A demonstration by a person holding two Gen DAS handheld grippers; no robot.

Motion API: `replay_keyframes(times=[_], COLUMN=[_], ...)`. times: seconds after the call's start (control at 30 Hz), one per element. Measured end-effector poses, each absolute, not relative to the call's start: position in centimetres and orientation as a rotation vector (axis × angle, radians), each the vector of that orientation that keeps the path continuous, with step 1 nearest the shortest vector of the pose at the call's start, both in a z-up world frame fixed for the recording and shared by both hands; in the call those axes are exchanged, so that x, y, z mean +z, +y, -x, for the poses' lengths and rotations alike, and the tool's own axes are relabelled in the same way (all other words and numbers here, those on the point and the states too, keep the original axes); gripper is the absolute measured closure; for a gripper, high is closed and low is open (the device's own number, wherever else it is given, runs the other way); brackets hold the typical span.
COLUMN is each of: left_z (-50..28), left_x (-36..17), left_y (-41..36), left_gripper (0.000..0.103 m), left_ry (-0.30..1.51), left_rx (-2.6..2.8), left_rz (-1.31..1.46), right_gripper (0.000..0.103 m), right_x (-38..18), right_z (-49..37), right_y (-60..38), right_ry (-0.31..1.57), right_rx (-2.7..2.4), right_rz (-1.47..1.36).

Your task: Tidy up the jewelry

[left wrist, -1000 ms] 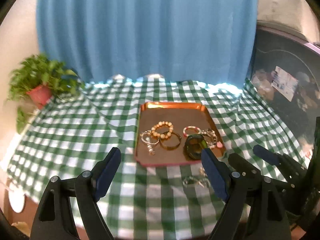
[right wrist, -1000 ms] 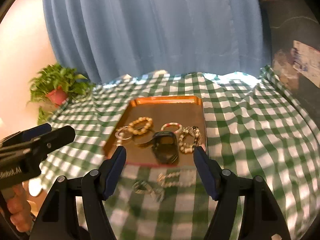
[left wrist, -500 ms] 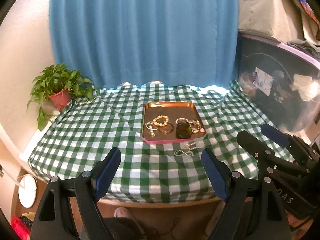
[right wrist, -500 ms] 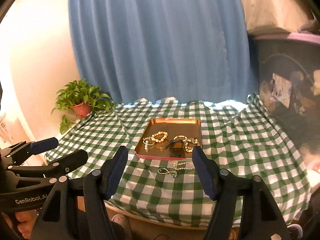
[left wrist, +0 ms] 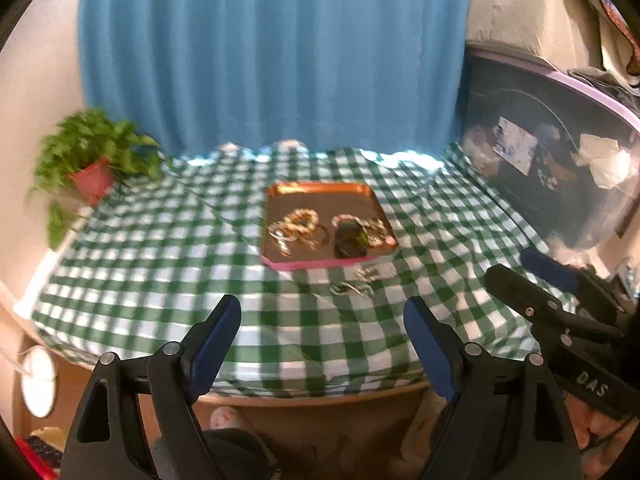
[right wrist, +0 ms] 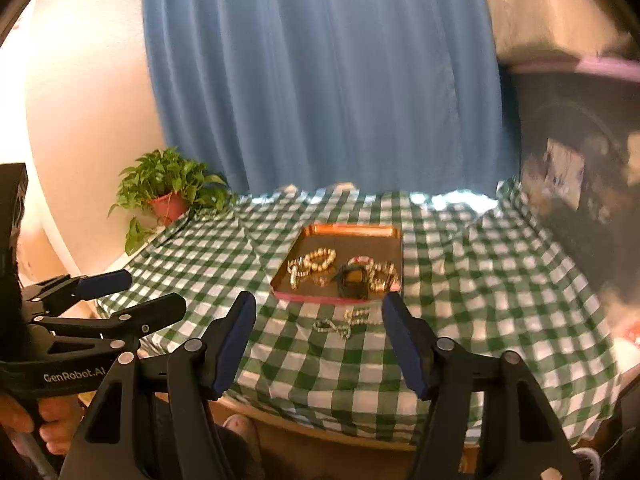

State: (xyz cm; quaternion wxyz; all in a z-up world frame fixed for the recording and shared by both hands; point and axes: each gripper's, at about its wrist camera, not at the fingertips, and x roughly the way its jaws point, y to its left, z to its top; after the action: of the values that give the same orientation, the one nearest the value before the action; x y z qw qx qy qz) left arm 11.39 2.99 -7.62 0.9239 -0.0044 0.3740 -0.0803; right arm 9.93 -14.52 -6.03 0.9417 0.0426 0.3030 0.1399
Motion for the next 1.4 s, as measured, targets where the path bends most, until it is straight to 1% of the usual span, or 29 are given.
replay_keyframes(times=[0.17,0.23,0.27,0.33,0.37,0.43,0.5,0.57,0.6,0.63,0.7,0.73,0.77,0.87,0.97,1.0,1.03,1.07,1.17,1.27,1.3,1.33,1.37,1.4], left_z=[-14.8,-16.3,-17.4,-19.1,-19.9,-21.6,-23.1,-24.5,-25.4,-26.1,-27.3,-27.8,-28.2,-29.0,-29.6,-29.8,-29.9,-30.0,-29.9,-29.6,-29.4,-29.4,-29.4,-29.5], left_x=[-11.6,-13.1,-14.1,-15.7,-16.4,-17.9,-19.2,-20.6,-21.4,-22.2,-23.7,-24.4,-24.9,-25.8,-26.5,-26.8,-27.0,-27.1,-27.2,-27.3,-27.4,-27.4,-27.4,-27.4], left_y=[2.5,2.1,1.8,1.5,1.4,0.9,0.3,-0.2,-0.4,-0.4,-0.4,-0.4,-0.4,-0.7,-1.0,-1.0,-1.1,-1.2,-1.4,-1.4,-1.4,-1.4,-1.3,-1.0], left_gripper=[0.02,0.02,0.02,0.02,0.02,0.02,0.02,0.022,0.024,0.028,0.034,0.039,0.043,0.046,0.049,0.051,0.057,0.058,0.066,0.07,0.073,0.08,0.085,0.088], left_ry=[0.809,0.813,0.822,0.848,0.859,0.877,0.883,0.902,0.912,0.92,0.948,0.96,0.968,0.966,0.967,0.971,0.974,0.964,0.948,0.923,0.914,0.908,0.907,0.914], left_rx=[-0.194,-0.193,-0.2,-0.203,-0.211,-0.232,-0.249,-0.267,-0.281,-0.285,-0.294,-0.304,-0.311,-0.33,-0.358,-0.368,-0.375,-0.378,-0.406,-0.415,-0.409,-0.396,-0.393,-0.393], left_rz=[0.005,-0.006,-0.01,-0.005,0.002,0.008,-0.003,-0.02,-0.028,-0.032,-0.035,-0.03,-0.026,-0.034,-0.041,-0.045,-0.051,-0.062,-0.089,-0.103,-0.117,-0.134,-0.132,-0.116], right_gripper=[0.049,0.056,0.061,0.064,0.067,0.068,0.071,0.072,0.072,0.072,0.075,0.076,0.079,0.083,0.085,0.085,0.085,0.086,0.086,0.086,0.088,0.093,0.1,0.102], right_x=[-10.3,-12.0,-13.1,-14.4,-15.4,-16.7,-17.7,-18.4,-18.9,-19.2,-20.4,-21.1,-21.6,-23.3,-24.2,-24.4,-24.6,-24.8,-25.6,-26.1,-26.1,-26.2,-26.4,-26.6], right_z=[-12.4,-13.5,-14.4,-15.6,-16.6,-18.1,-19.5,-20.8,-21.7,-22.2,-23.9,-24.6,-25.2,-26.7,-27.4,-27.7,-28.0,-28.3,-28.9,-28.9,-28.8,-28.7,-28.7,-28.7], right_y=[-15.8,-16.3,-16.6,-16.8,-17.1,-17.4,-17.6,-17.5,-17.4,-17.4,-17.3,-17.2,-17.1,-17.3,-17.1,-16.8,-16.5,-16.3,-15.4,-14.5,-14.4,-14.2,-14.0,-14.0], right_ry=[0.689,0.712,0.728,0.748,0.766,0.787,0.798,0.806,0.809,0.811,0.807,0.806,0.813,0.827,0.824,0.82,0.821,0.824,0.842,0.844,0.843,0.841,0.853,0.857], right_rx=[0.278,0.278,0.276,0.272,0.277,0.279,0.282,0.288,0.287,0.287,0.306,0.305,0.3,0.295,0.281,0.282,0.288,0.287,0.263,0.246,0.252,0.255,0.256,0.257], right_rz=[-0.12,-0.128,-0.124,-0.12,-0.127,-0.137,-0.14,-0.127,-0.113,-0.106,-0.096,-0.088,-0.082,-0.095,-0.083,-0.071,-0.062,-0.047,0.014,0.083,0.097,0.109,0.124,0.134])
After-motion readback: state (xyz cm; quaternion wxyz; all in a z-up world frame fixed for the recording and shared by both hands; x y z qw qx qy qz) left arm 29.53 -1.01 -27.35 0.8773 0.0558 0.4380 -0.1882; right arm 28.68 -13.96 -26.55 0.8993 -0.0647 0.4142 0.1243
